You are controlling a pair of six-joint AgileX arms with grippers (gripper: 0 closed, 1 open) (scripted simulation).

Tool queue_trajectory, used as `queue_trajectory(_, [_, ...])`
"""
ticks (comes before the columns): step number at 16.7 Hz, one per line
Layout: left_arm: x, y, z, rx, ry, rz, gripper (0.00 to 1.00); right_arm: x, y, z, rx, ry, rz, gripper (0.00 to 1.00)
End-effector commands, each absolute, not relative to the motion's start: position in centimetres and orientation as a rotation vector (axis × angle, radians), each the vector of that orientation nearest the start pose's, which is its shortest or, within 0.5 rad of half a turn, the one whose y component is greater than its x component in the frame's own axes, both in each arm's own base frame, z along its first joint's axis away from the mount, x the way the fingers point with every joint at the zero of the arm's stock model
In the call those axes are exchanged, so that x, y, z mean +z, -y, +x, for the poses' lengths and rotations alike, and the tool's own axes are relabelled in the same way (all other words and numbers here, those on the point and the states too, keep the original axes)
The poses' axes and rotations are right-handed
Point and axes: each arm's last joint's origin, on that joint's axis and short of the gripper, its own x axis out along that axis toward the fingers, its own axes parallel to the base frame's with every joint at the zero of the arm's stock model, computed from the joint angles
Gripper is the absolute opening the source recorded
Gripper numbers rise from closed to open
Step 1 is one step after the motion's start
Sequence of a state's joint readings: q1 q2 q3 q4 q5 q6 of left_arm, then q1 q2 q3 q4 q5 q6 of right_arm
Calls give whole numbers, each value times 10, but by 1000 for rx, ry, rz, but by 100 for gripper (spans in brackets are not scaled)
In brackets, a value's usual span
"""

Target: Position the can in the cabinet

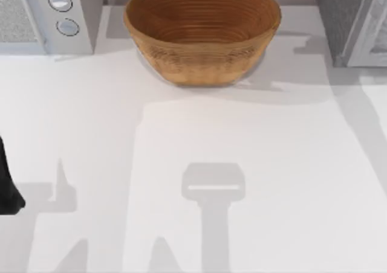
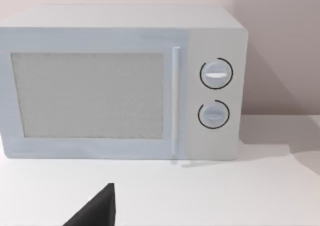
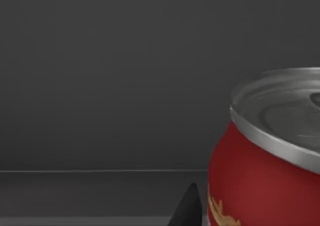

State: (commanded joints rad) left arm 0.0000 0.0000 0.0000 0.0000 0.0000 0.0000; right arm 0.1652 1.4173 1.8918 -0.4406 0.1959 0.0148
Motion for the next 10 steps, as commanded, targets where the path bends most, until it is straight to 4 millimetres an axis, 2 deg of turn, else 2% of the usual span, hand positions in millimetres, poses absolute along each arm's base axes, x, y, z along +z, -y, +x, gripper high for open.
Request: queue_trajectory(10, [160, 1, 106, 0, 0, 0, 100, 539, -51, 327, -1, -2, 3, 0])
